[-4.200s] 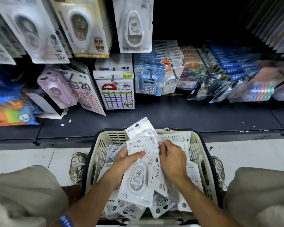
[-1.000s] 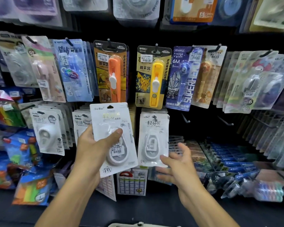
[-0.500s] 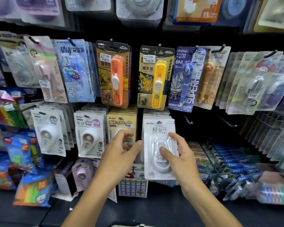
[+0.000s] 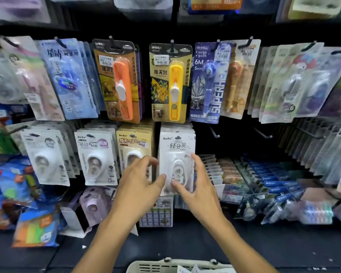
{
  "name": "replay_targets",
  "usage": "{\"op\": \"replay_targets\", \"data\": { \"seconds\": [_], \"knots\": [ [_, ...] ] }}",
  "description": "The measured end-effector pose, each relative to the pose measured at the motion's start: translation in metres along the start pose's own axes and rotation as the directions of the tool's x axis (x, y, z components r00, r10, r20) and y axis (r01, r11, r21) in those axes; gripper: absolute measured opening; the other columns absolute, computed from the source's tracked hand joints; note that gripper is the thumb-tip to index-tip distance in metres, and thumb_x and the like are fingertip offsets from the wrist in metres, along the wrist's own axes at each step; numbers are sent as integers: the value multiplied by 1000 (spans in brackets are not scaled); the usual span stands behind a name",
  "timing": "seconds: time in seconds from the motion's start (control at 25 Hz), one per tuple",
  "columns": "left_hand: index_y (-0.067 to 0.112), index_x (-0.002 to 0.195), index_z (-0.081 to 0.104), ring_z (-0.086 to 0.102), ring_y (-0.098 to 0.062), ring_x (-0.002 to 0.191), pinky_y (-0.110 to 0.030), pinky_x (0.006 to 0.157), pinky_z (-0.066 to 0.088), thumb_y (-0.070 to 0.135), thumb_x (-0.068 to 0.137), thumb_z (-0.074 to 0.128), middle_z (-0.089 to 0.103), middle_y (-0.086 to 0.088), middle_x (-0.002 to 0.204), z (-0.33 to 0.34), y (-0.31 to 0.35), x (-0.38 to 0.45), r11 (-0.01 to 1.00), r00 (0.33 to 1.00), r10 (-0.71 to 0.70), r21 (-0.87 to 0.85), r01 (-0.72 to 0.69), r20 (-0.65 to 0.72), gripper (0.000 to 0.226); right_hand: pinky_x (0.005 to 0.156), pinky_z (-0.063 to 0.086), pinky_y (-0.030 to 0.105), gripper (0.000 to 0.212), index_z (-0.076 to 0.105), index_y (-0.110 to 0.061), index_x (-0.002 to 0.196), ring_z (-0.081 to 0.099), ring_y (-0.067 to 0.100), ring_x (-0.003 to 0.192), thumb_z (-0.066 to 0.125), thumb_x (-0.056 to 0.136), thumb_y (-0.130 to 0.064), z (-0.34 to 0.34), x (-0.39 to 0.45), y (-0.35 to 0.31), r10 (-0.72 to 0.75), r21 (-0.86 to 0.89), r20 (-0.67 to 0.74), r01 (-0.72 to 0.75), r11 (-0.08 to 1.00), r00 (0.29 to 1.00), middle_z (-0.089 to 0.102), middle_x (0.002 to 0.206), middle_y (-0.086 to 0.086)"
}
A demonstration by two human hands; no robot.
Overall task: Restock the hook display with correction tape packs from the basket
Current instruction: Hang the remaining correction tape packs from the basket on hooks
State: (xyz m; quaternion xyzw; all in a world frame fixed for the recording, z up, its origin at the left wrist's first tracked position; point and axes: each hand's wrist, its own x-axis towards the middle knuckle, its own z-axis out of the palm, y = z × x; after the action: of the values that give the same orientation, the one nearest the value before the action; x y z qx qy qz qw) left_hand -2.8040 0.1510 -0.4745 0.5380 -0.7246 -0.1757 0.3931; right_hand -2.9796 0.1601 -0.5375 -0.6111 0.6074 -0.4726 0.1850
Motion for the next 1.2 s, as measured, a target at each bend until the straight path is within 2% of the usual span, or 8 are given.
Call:
{"op": "replay_targets", "data": {
  "seconds": [0.2,0.36,0.48,0.68,0.8,0.92,1.0,1.2],
  "knots": [
    [30,110,60,64,-14,91,-31,78,49,34,91,67,64,13,96,24,-25,-35,986,924,28,142,-89,380,20,83,54,46,47,35,-35,146,64,22,99,49,102,-45,-6,-78,90,250,-271,142,-205,940,958,61,122,-3],
    [29,131,54,60,-26,115,-35,89,48,35,93,63,64,1,125,72,-82,-104,784,432,-64,313,-537,900,40,86,54,38,67,27,-33,154,62,28,110,53,96,-15,-23,-156,164,566,-742,622,179,646,541,63,132,3],
    [30,143,46,53,-27,127,-36,98,46,29,94,61,56,-3,140,103,-140,-164,788,279,-252,364,-496,927,51,95,51,36,107,0,-36,160,56,27,124,68,81,-11,-40,-208,200,705,-771,611,70,633,361,42,156,4],
    [25,145,46,54,-24,130,-30,96,47,25,92,65,53,-8,146,150,-184,-228,898,370,-428,434,69,825,57,123,16,52,120,-5,-32,160,11,29,155,72,75,-68,-11,-249,192,724,-704,598,-208,679,344,2,170,-1],
    [27,142,48,57,-22,122,-24,81,44,22,90,65,56,-5,141,180,-179,-239,909,407,-411,332,252,816,54,104,40,40,72,35,-20,150,49,33,133,61,89,-49,20,-265,172,590,-702,676,142,698,442,47,151,10],
    [25,138,47,60,-17,102,-25,68,43,18,89,66,59,2,126,196,-176,-225,823,489,-490,198,533,721,54,85,53,31,27,68,-13,121,71,22,94,57,98,-22,12,-236,175,576,-432,612,-382,817,541,73,116,3],
    [21,141,43,58,-16,99,-24,62,46,7,85,68,55,3,125,202,-176,-211,676,499,-599,60,735,626,63,74,60,30,20,74,-15,114,76,19,88,62,98,-16,-11,-221,183,660,-41,545,-769,638,518,79,104,1],
    [25,139,49,64,-21,112,-39,93,53,1,77,80,62,-1,135,218,-185,-201,511,403,-526,-101,854,749,73,84,54,37,16,68,-33,105,74,12,83,64,98,-19,9,-237,197,848,318,327,-893,317,417,78,91,-11]
  ]
}}
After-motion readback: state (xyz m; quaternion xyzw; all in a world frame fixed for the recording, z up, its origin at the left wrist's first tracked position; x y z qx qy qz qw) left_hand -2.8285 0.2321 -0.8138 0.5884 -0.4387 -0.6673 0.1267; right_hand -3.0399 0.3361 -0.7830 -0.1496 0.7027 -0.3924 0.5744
